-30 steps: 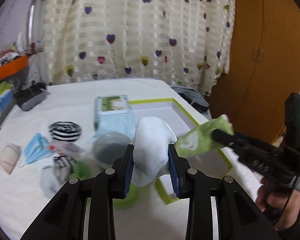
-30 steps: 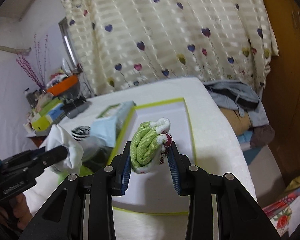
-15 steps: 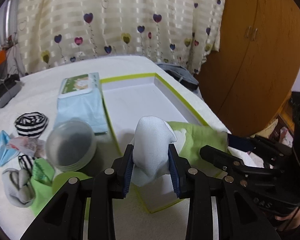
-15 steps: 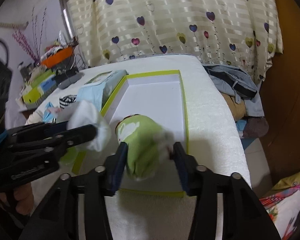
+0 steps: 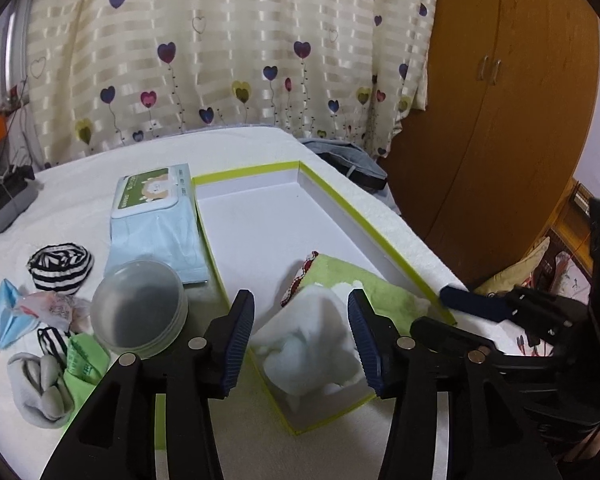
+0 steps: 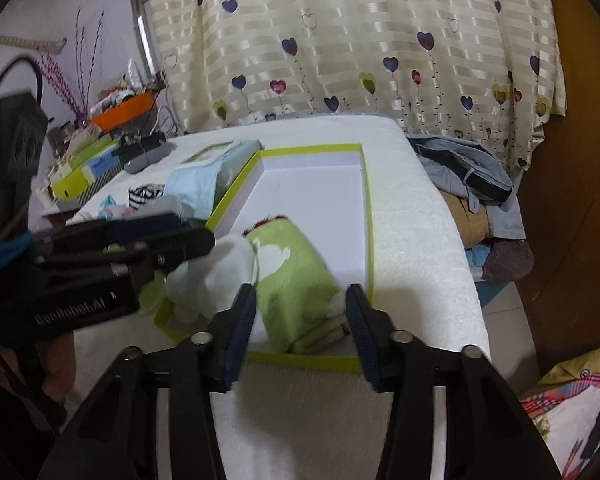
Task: Organize soft objects
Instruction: 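Open both grippers to drop the sock and mitten into the box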
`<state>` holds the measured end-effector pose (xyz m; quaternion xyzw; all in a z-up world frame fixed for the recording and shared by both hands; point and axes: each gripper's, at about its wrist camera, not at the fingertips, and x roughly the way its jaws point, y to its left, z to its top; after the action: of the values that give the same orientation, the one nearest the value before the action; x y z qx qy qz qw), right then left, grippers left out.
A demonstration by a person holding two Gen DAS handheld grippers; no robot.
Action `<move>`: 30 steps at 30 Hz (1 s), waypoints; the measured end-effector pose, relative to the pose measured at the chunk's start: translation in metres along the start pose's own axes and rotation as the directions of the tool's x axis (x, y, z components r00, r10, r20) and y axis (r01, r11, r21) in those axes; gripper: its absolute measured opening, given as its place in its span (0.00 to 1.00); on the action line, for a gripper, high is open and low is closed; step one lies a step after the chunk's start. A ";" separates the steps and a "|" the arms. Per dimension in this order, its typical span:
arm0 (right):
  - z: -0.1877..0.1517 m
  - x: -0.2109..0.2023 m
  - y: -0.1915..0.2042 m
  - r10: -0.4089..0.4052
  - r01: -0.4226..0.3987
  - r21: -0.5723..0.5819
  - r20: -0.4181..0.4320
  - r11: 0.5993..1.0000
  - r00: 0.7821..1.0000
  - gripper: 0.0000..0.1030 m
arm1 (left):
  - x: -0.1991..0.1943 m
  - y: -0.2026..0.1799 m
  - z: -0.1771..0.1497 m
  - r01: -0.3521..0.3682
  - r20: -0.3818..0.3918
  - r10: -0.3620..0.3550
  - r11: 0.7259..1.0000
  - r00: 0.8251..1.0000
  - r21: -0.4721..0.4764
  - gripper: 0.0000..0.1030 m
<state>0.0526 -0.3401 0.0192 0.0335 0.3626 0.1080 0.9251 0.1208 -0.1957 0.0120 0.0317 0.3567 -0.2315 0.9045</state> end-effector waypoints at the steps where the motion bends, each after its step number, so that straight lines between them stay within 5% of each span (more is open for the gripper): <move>1: -0.001 0.001 0.001 -0.004 0.004 -0.007 -0.011 1.000 1.000 0.30 | -0.002 0.000 0.000 0.000 0.004 0.000 1.000 1.000 0.000 0.46; 4: -0.002 0.008 0.003 -0.021 0.019 -0.032 -0.049 0.999 0.999 0.22 | -0.011 0.001 -0.002 0.003 0.016 -0.003 1.000 1.000 -0.009 0.46; 11: 0.010 0.038 0.007 -0.033 0.027 -0.058 -0.107 0.998 0.994 0.22 | -0.024 0.012 -0.006 -0.015 0.023 0.016 0.999 1.000 -0.038 0.46; 30: 0.014 0.015 0.050 0.027 -0.028 -0.036 -0.023 0.999 0.999 0.23 | -0.058 0.055 -0.028 -0.083 0.054 0.090 0.988 0.994 -0.127 0.46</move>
<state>0.0642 -0.2878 0.0268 0.0202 0.3704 0.1276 0.9199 0.0903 -0.1179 0.0241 -0.0163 0.3415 -0.1703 0.9242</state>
